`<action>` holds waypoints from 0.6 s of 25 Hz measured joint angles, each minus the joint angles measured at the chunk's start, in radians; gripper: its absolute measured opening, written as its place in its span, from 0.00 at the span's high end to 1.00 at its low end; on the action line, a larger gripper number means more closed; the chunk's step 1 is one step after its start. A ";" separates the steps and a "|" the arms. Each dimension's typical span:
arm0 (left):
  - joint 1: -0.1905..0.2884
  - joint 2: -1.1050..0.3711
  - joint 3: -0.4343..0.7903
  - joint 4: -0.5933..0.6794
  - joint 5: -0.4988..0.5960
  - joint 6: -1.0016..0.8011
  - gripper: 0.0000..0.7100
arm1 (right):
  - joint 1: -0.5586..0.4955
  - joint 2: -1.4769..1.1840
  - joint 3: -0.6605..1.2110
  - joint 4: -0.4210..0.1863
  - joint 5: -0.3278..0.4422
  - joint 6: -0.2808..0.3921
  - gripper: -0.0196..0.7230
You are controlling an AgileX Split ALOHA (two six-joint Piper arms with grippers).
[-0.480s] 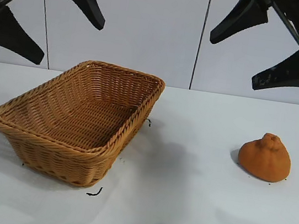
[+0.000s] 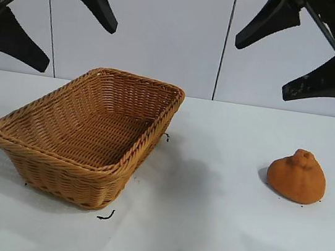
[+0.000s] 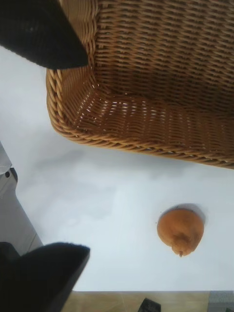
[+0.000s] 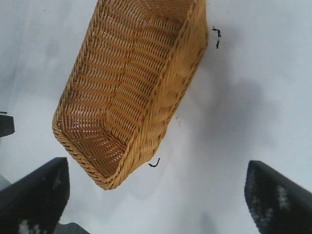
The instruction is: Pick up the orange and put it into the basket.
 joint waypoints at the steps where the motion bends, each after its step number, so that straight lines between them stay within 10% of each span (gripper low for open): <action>1: 0.000 0.000 0.000 0.000 0.000 0.000 0.02 | 0.000 0.000 0.000 0.000 0.000 0.000 0.04; 15: 0.000 0.000 0.000 -0.004 -0.013 0.000 0.02 | 0.000 0.000 0.000 0.002 -0.001 0.001 0.04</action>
